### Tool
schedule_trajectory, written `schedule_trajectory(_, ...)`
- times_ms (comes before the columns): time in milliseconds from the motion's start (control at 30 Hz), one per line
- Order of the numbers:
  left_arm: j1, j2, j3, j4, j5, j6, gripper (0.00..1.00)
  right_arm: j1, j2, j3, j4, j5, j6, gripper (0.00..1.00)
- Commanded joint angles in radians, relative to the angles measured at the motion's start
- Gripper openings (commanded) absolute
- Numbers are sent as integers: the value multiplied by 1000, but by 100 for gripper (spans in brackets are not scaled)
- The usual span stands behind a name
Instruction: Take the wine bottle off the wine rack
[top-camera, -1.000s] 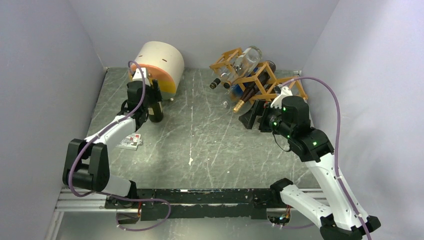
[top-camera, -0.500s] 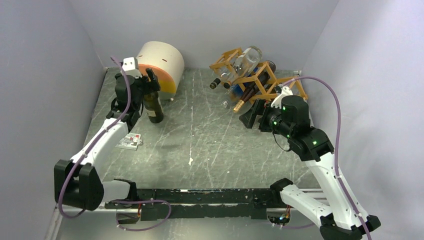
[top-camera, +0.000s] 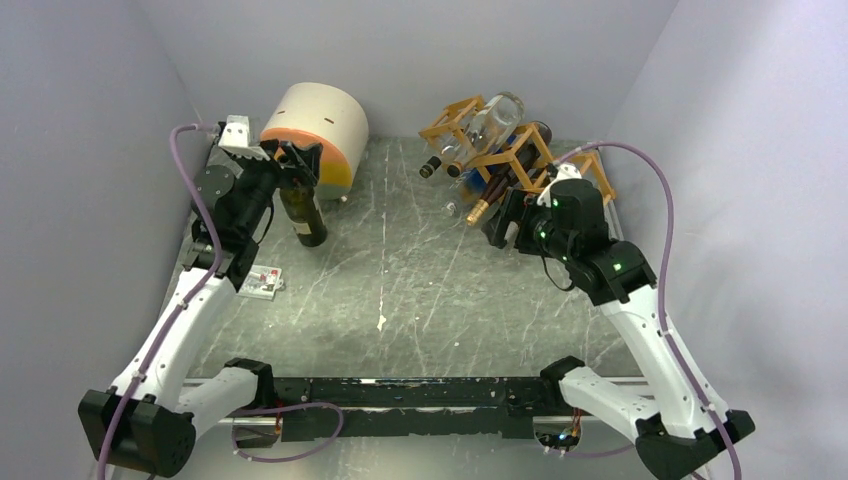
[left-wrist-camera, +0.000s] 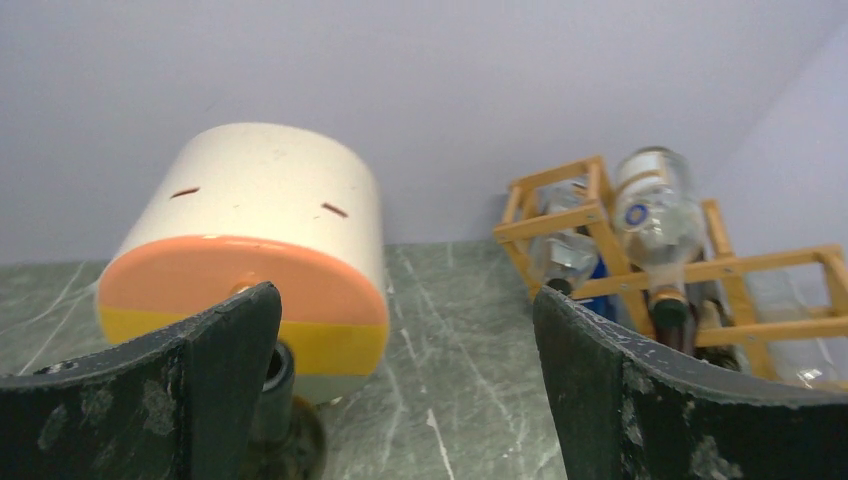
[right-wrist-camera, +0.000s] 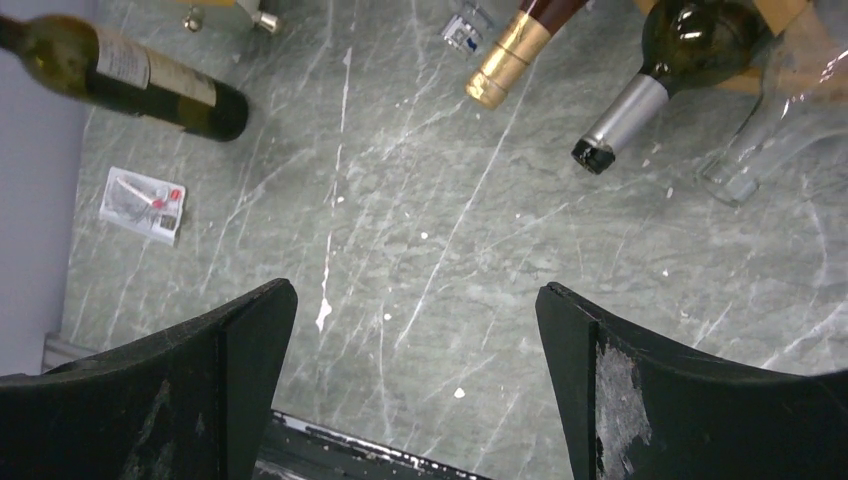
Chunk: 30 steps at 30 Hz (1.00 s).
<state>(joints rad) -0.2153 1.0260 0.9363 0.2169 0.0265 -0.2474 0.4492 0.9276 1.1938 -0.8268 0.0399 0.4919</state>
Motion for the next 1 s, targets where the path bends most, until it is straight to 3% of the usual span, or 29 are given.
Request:
schedule_trajectory(0, -18, -31, 18, 58, 200, 4, 99, 2, 56, 64, 72, 54, 21, 95)
schedule_trajectory(233, -80, -54, 28, 42, 228, 43, 99, 2, 182, 78, 223, 46, 120, 95)
schedule_trajectory(400, -117, -60, 26, 49, 258, 62, 99, 0, 258, 75, 291, 62, 106, 95)
schedule_trajectory(533, -131, -54, 15, 76, 308, 55, 99, -1, 319, 129, 272, 62, 35, 95)
schedule_trajectory(633, -136, -42, 23, 79, 347, 26, 99, -5, 323, 139, 197, 202, 16, 95)
schedule_trajectory(967, -178, -27, 27, 84, 385, 3, 99, -70, 263, -21, 206, 211, -19, 94)
